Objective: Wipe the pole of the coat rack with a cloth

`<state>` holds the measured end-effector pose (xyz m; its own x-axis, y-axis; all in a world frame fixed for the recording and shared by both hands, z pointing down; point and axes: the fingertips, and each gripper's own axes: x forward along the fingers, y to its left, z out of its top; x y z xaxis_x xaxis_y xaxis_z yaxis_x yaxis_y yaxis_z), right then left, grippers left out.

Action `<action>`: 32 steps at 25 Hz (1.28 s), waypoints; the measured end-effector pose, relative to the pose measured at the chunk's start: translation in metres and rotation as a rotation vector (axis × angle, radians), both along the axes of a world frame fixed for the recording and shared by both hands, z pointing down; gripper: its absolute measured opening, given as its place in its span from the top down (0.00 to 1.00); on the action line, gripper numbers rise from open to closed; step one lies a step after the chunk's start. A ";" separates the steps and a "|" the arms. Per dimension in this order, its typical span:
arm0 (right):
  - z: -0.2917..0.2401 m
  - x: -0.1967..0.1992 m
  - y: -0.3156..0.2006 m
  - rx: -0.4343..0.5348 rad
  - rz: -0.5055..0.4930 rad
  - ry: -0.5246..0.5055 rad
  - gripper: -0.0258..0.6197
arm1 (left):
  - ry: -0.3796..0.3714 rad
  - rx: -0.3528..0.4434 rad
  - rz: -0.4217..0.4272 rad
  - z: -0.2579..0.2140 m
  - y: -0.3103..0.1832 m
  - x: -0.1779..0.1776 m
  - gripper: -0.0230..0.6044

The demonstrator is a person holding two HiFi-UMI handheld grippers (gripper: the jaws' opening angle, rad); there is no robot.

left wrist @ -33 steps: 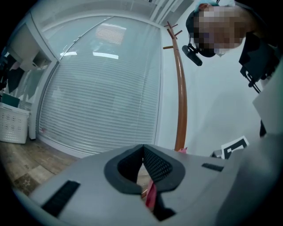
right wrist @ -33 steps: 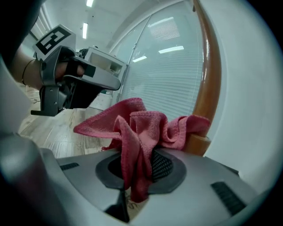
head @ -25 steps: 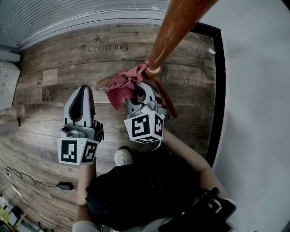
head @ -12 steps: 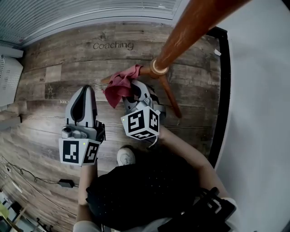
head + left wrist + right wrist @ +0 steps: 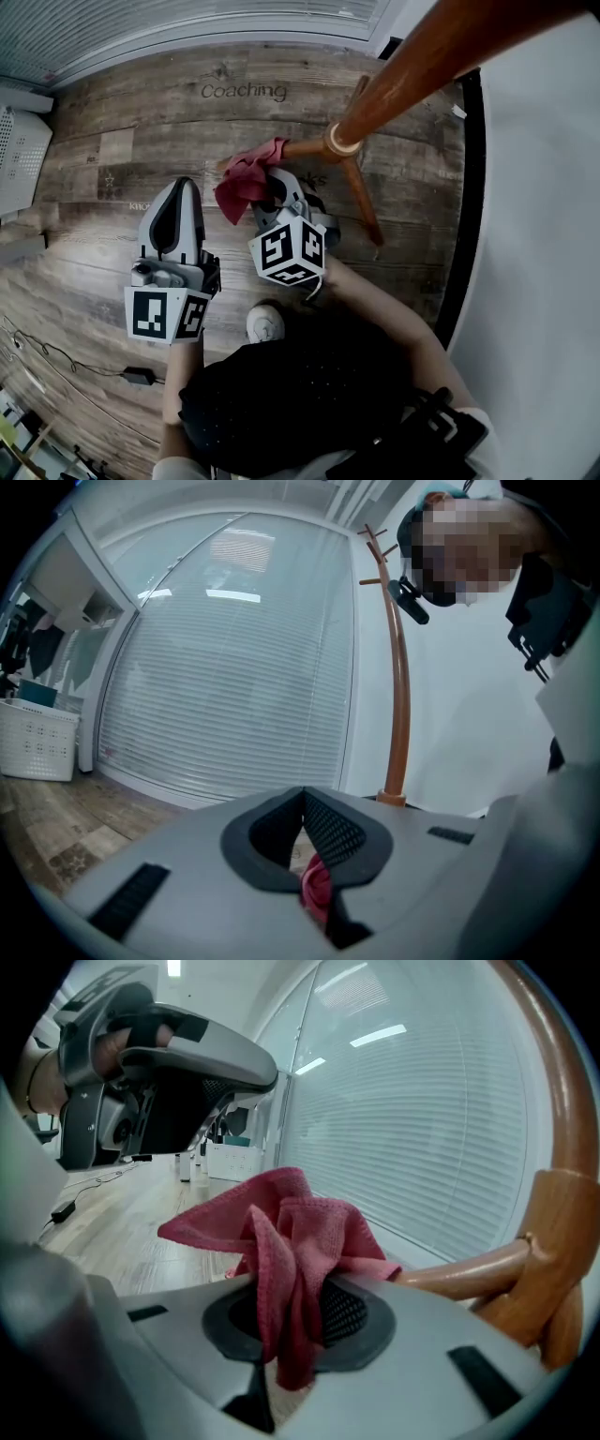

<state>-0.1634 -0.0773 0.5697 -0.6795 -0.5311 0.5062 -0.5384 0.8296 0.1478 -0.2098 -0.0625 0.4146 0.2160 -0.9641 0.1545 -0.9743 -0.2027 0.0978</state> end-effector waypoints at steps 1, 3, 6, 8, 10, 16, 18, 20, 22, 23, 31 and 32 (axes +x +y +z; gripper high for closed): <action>0.001 -0.002 0.001 -0.005 -0.004 0.000 0.83 | 0.000 0.000 -0.002 0.000 0.000 -0.001 0.94; 0.003 -0.006 0.002 -0.011 -0.013 0.000 0.83 | 0.002 -0.003 -0.007 0.001 0.001 -0.004 0.94; 0.004 -0.010 0.004 -0.012 -0.034 0.005 0.83 | 0.005 -0.003 -0.010 0.001 0.001 -0.005 0.94; 0.002 -0.014 0.007 -0.009 -0.061 -0.003 0.83 | 0.004 0.002 -0.010 -0.001 0.000 -0.005 0.94; -0.004 -0.016 0.009 0.000 -0.089 -0.025 0.83 | 0.003 0.009 -0.008 -0.002 0.001 -0.004 0.94; -0.049 -0.002 0.003 0.055 -0.096 -0.155 0.83 | -0.008 0.043 0.004 -0.011 0.000 0.003 0.94; -0.066 0.007 -0.001 0.064 -0.079 -0.205 0.83 | -0.016 0.056 0.008 -0.015 0.000 0.006 0.94; -0.084 0.017 -0.004 0.072 -0.060 -0.251 0.83 | -0.019 0.066 0.012 -0.018 -0.001 0.009 0.94; -0.102 0.026 -0.004 0.084 -0.049 -0.283 0.83 | -0.023 0.078 0.021 -0.022 0.000 0.014 0.94; -0.110 0.030 -0.003 0.097 -0.052 -0.289 0.83 | -0.028 0.086 0.027 -0.024 0.000 0.017 0.94; -0.161 0.059 0.005 0.182 -0.056 -0.329 0.83 | -0.060 0.135 0.063 -0.040 0.005 0.031 0.94; -0.164 0.062 0.007 0.184 -0.055 -0.331 0.83 | -0.066 0.140 0.071 -0.041 0.005 0.035 0.94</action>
<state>-0.1012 -0.0702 0.4059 -0.8201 -0.5511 0.1542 -0.5376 0.8343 0.1222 -0.1751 -0.0576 0.3732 0.2779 -0.9599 0.0363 -0.9606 -0.2781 0.0003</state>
